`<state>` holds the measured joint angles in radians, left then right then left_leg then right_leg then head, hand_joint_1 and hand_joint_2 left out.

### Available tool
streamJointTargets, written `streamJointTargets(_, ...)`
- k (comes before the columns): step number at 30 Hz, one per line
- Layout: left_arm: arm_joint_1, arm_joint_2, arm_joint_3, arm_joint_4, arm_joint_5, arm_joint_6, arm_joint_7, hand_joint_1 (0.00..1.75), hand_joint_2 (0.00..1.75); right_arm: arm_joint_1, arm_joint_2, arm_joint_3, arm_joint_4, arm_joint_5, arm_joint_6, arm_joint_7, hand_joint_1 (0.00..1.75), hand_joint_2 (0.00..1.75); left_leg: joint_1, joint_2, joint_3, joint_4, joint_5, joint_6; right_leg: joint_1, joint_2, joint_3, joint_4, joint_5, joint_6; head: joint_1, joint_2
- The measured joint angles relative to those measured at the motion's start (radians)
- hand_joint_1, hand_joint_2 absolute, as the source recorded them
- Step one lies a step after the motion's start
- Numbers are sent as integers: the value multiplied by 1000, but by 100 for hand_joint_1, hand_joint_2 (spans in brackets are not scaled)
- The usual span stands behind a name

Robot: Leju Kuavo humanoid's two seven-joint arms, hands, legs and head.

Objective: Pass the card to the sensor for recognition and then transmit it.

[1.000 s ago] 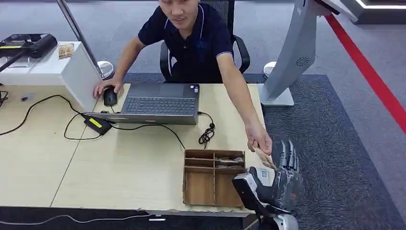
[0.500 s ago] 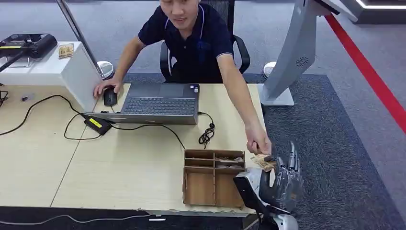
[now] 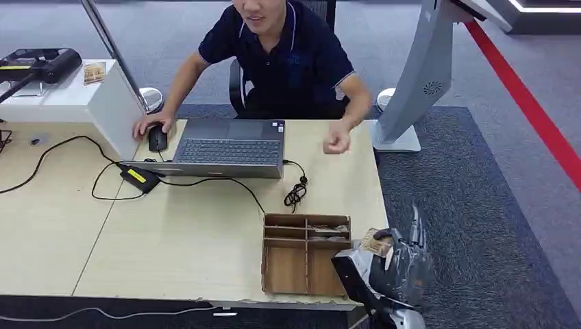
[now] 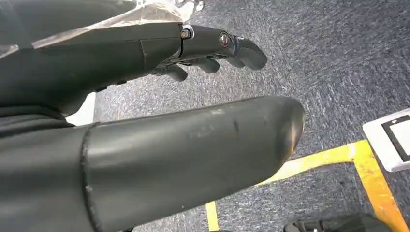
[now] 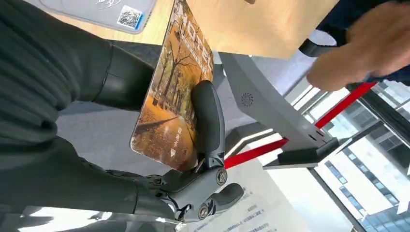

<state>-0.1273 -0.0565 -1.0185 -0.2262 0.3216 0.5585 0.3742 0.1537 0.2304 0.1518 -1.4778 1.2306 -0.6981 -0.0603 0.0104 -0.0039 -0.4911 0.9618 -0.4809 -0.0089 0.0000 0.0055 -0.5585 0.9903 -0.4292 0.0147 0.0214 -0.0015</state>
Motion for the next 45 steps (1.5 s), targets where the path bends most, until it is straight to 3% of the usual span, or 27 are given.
streamJointTargets(13,0,0,0,0,-2,0,0,0,0,4,0,-6,34,14,0,-26,175,175,0,0,0,0,0,0,0,0,0,0,0,0,0,0)
streamJointTargets(26,0,0,-6,0,-11,0,5,0,0,-2,3,-76,135,58,0,-37,175,175,0,0,0,0,0,0,0,0,0,0,0,0,0,0)
streamJointTargets(45,0,0,-17,0,-11,4,15,0,0,-24,-8,-122,258,73,0,10,175,175,0,0,0,0,0,0,0,0,0,0,0,0,0,0)
